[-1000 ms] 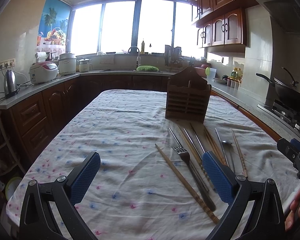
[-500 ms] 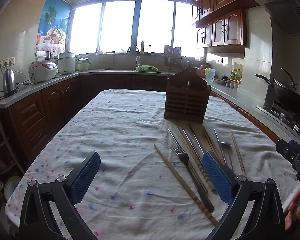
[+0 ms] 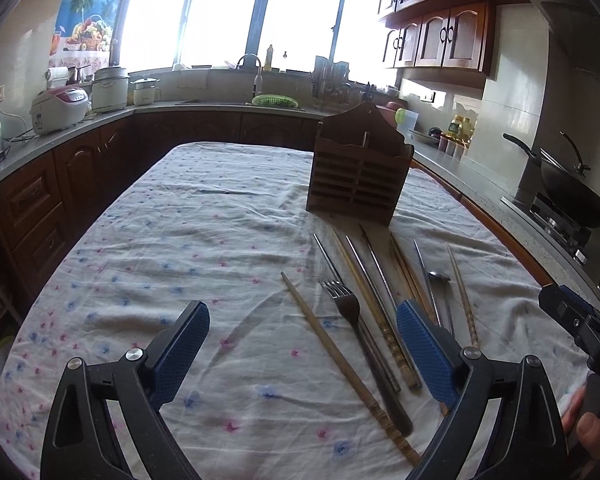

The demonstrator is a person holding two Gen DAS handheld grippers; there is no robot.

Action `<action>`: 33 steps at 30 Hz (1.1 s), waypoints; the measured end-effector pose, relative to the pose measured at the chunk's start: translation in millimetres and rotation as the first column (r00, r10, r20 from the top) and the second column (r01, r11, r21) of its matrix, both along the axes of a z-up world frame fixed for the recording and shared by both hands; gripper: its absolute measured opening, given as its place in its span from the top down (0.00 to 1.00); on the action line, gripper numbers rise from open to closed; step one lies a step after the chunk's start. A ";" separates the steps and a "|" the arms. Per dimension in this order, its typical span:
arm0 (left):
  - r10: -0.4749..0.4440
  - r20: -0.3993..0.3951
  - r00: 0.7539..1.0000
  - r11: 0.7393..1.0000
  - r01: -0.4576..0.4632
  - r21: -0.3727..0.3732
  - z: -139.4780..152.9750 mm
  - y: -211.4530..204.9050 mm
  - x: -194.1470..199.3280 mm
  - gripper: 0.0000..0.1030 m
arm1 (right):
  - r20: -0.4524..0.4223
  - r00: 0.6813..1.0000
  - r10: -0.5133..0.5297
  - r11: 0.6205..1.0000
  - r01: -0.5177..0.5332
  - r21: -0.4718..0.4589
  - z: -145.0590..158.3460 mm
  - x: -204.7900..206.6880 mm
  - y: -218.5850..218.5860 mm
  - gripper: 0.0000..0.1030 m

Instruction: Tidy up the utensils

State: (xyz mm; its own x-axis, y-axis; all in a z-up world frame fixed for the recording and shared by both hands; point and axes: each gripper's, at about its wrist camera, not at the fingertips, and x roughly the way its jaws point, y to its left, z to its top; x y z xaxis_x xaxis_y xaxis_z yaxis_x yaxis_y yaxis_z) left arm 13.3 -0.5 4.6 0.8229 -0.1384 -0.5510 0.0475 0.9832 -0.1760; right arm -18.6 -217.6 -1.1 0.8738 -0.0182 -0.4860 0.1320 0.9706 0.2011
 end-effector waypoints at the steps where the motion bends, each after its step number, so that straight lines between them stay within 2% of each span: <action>1: -0.008 -0.008 1.000 1.000 0.008 -0.004 0.0 0.0 3.7 0.11 | -0.006 1.000 -0.001 1.000 0.001 0.004 -0.4 2.1 -0.9 0.01; 5: -0.060 -0.053 0.997 0.998 0.059 -0.020 -2.1 -4.0 24.2 0.20 | -0.028 1.000 0.008 1.000 -0.007 0.030 -3.7 9.9 -6.2 0.08; 8: -0.087 -0.087 0.992 0.996 0.087 -0.003 -2.7 -10.1 40.5 0.29 | -0.062 0.998 0.027 0.995 -0.021 0.097 -9.2 20.0 -13.9 0.22; 13: -0.149 -0.157 0.976 0.989 0.147 -0.025 -9.2 -15.4 73.1 0.45 | -0.142 0.989 0.044 0.986 -0.020 0.166 -21.5 42.7 -23.9 0.49; 18: -0.176 -0.225 0.958 0.984 0.164 -0.070 -21.0 -13.7 104.2 0.58 | -0.222 0.973 0.069 0.975 -0.019 0.221 -38.0 68.4 -31.0 0.64; 20: -0.185 -0.249 0.951 0.982 0.168 -0.089 -26.3 -12.0 113.4 0.63 | -0.248 0.966 0.078 0.971 -0.017 0.238 -43.7 77.8 -32.8 0.67; 22: -0.194 -0.270 0.943 0.979 0.171 -0.108 -31.1 -11.2 121.8 0.64 | -0.272 0.958 0.085 0.969 -0.016 0.247 -48.1 86.3 -33.6 0.70; 33: -0.244 -0.341 0.908 0.964 0.187 -0.191 -50.2 -12.3 162.4 0.70 | -0.389 0.913 0.123 0.954 -0.001 0.298 -72.3 116.7 -41.5 0.73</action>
